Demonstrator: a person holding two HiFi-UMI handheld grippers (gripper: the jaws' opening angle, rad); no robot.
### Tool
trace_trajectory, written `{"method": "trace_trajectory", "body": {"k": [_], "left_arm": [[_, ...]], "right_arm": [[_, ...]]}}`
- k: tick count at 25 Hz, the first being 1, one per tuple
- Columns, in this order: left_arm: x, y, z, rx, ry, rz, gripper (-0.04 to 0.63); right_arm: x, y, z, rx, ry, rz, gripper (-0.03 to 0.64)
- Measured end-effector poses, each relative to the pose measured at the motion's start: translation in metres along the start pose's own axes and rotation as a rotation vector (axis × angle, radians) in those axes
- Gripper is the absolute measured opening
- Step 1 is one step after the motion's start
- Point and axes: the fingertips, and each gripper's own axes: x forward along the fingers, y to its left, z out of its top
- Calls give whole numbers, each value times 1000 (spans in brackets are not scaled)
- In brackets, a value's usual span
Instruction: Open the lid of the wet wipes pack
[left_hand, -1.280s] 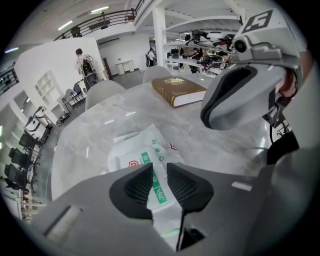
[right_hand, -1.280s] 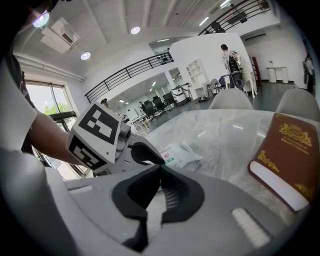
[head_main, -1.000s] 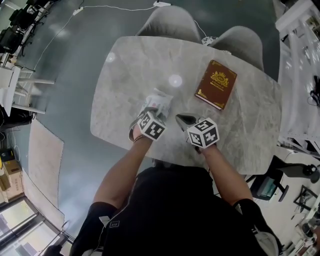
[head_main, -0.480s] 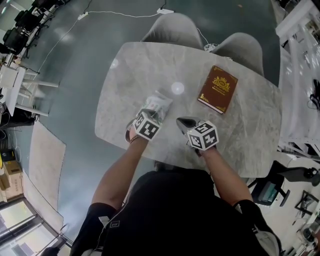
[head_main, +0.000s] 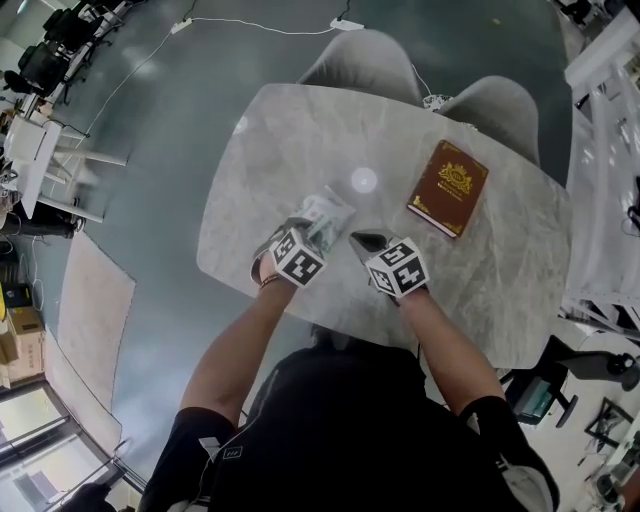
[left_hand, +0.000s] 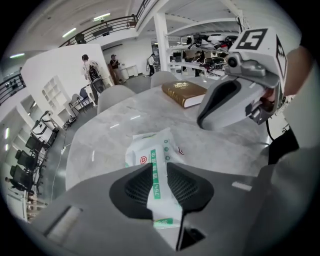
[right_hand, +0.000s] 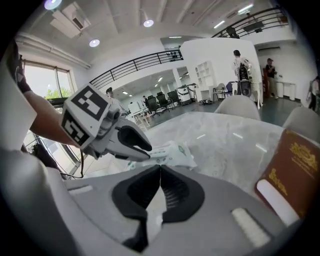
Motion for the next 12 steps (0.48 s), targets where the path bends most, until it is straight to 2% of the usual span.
{"method": "trace_trajectory", "body": {"k": [1, 2, 3, 7, 12], "left_arm": [[0, -2, 0, 12, 0, -5, 88], [0, -5, 0, 21, -2, -9, 68], [1, -7, 0, 24, -4, -14, 52], [2, -6, -2, 10, -19, -28, 37], [-1, 3, -10, 24, 1, -21, 28]], "right_arm": [[9, -1, 7, -15, 1, 7, 5], [19, -2, 12, -30, 8, 11, 70], [29, -3, 15, -52, 22, 11, 101], [61, -10, 18, -196, 113, -18, 120], [84, -4, 4, -261, 232, 54, 101]]}}
